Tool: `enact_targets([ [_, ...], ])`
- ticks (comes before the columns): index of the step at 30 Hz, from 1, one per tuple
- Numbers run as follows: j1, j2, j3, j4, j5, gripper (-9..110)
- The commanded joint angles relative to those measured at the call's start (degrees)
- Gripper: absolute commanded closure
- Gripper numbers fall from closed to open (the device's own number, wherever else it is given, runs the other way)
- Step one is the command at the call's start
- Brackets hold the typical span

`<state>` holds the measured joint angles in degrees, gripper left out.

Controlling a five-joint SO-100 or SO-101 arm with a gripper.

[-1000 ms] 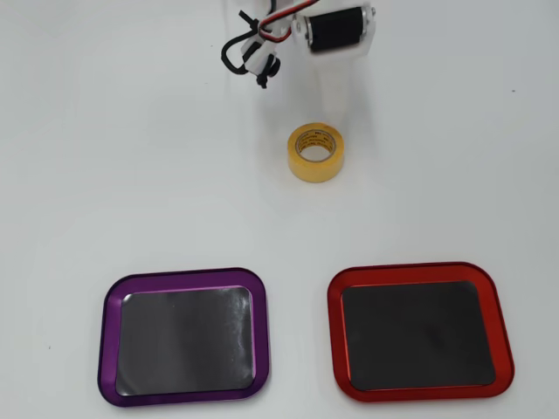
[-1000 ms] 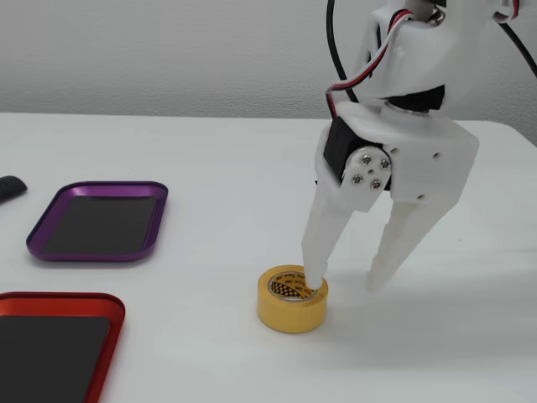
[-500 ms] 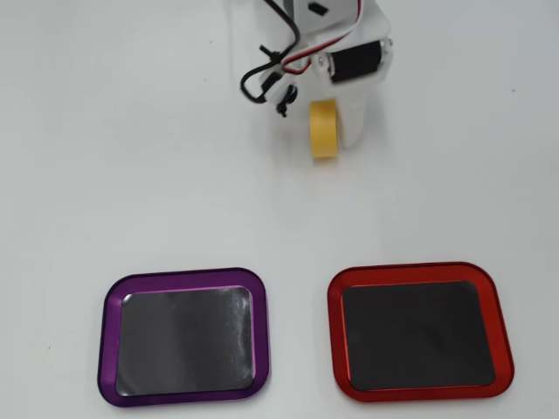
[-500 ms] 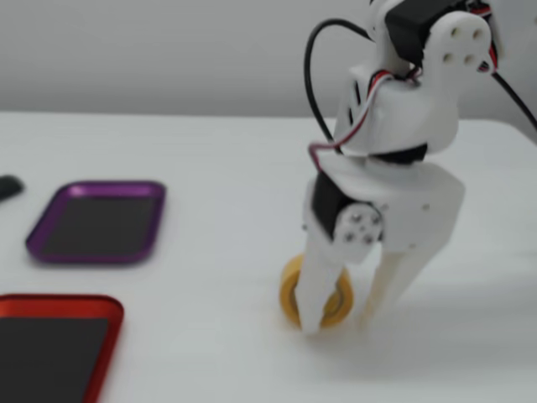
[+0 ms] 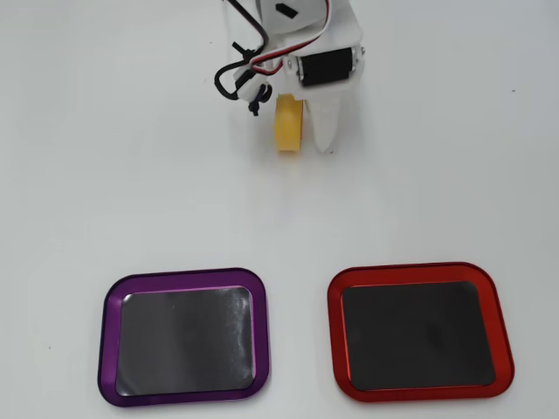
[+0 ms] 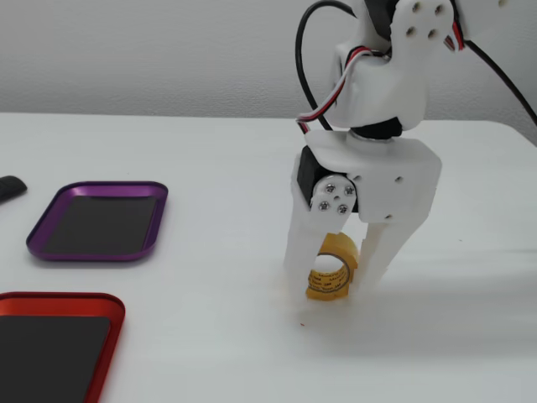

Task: Grasp a tape and put it in the right purple dish.

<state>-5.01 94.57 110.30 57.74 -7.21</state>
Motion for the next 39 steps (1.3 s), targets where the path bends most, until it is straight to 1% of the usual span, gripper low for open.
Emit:
enact_targets([
  [1, -0.1, 0.7, -6.2, 4.6, -0.2, 87],
  [8, 0.8, 0.7, -14.5, 9.9, -0.4, 87],
  [12, 0.8, 0.7, -14.9, 12.0, -2.7, 87],
  [18, 2.5, 0.8, -14.9, 12.5, -2.8, 87],
  [23, 2.0, 5.1, -13.2, 12.6, -3.3, 92],
  [27, 2.0, 12.0, -8.3, 12.6, -4.2, 92],
  [31, 2.7, 17.2, -1.6, 11.8, -8.0, 92],
  [33, 3.0, 19.0, 1.4, 9.7, -8.7, 89],
  [39, 8.1, 19.8, 8.5, 3.0, -10.7, 77],
])
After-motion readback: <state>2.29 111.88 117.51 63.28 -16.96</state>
